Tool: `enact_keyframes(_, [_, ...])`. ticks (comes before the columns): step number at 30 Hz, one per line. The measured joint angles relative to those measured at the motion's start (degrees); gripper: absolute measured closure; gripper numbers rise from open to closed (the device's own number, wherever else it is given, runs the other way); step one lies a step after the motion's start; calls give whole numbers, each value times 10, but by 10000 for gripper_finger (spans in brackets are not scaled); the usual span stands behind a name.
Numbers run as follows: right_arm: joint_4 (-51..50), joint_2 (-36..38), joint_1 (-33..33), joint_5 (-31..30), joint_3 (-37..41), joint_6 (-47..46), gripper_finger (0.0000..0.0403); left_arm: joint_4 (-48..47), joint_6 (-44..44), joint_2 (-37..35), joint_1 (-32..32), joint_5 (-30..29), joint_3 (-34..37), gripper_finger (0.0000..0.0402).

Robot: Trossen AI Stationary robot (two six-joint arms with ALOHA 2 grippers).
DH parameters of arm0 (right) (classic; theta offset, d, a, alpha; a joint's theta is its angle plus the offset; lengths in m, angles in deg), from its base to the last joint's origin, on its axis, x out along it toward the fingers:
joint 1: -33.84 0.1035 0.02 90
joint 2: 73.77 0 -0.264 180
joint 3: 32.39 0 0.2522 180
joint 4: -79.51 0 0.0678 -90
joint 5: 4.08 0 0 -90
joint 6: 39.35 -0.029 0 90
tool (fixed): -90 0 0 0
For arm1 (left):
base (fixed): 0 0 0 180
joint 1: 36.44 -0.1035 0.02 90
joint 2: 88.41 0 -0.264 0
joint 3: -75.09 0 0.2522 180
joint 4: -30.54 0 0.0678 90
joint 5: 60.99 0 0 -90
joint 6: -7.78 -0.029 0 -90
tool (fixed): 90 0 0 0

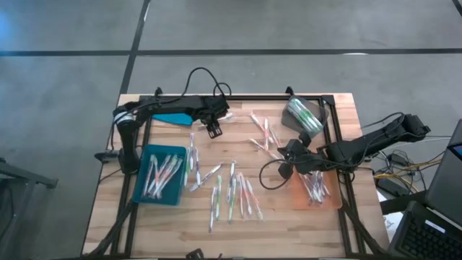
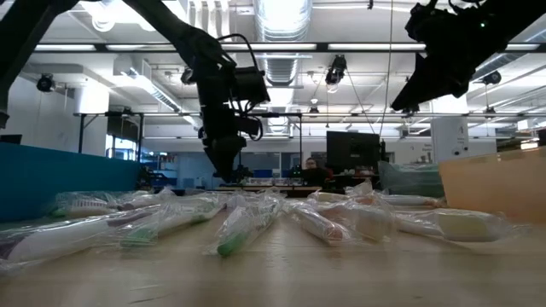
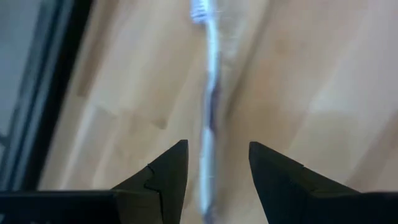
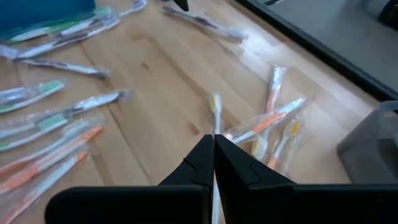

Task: Pick & Place Toothbrushes
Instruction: Put the purple toothbrush into the orange bin

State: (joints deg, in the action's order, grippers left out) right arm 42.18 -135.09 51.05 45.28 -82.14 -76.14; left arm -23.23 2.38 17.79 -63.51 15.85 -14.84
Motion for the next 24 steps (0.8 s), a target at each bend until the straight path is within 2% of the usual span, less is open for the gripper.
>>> enact_keyframes(3, [0,0,0,8,0,1,394,1,0,-1,0,26,1,223])
enact_keyframes(12, [4,0,0,8,-3,3,394,1,-4,-2,-10,27,2,164])
enact_keyframes(24, [3,0,0,8,-3,6,394,-1,-6,12,-26,33,5,167])
